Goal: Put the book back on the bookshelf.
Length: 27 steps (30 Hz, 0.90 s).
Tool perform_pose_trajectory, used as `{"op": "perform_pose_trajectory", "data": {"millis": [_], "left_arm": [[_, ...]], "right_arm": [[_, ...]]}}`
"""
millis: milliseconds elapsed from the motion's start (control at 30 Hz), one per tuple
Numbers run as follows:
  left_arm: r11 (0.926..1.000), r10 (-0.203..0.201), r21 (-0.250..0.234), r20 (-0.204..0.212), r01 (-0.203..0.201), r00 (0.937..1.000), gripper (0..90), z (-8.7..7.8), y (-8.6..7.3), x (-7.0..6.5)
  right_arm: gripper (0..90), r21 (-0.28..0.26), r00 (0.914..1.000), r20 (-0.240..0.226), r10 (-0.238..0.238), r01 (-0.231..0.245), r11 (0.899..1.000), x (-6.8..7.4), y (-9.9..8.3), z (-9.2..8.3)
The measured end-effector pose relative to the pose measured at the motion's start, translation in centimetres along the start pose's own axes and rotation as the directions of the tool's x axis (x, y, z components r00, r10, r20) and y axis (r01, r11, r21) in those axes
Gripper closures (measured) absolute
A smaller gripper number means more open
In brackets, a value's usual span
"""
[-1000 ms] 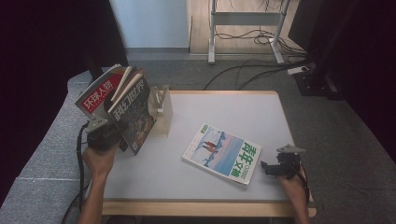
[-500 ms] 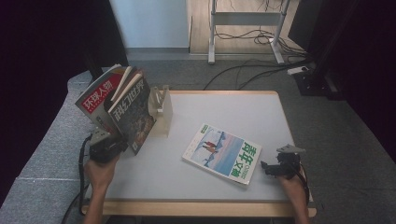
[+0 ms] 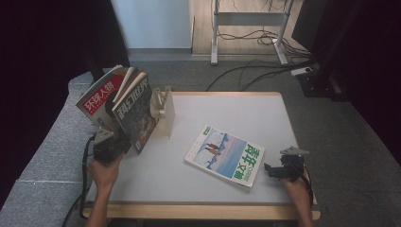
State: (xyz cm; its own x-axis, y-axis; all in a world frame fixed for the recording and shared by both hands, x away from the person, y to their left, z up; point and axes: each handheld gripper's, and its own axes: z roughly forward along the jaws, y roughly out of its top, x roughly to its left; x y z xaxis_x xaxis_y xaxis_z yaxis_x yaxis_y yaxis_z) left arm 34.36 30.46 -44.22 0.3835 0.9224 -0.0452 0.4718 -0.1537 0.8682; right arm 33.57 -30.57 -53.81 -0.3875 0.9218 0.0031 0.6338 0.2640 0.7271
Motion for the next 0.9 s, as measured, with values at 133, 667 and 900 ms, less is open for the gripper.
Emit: {"op": "perform_pose_trajectory", "data": {"millis": [133,667,900], "left_arm": [[1.0,-0.005,0.0,-0.002,0.005,1.0,83.0,0.7,0.4,0.0],[0.9997,-0.023,-0.008,-0.02,0.023,0.9995,82.9,2.6,1.4,-0.1],[0.9994,-0.035,-0.005,-0.024,0.034,0.9991,82.9,3.1,1.7,0.0]], "right_arm": [[0.1,0.0,1.0,-0.001,0.0,0.0,1.0,0.0,0.0,0.0],[0.1,0.0,1.0,-0.002,0.0,0.0,1.0,0.0,0.0,0.0],[0.1,0.0,1.0,-0.003,0.0,0.0,1.0,0.0,0.0,0.0]]}}
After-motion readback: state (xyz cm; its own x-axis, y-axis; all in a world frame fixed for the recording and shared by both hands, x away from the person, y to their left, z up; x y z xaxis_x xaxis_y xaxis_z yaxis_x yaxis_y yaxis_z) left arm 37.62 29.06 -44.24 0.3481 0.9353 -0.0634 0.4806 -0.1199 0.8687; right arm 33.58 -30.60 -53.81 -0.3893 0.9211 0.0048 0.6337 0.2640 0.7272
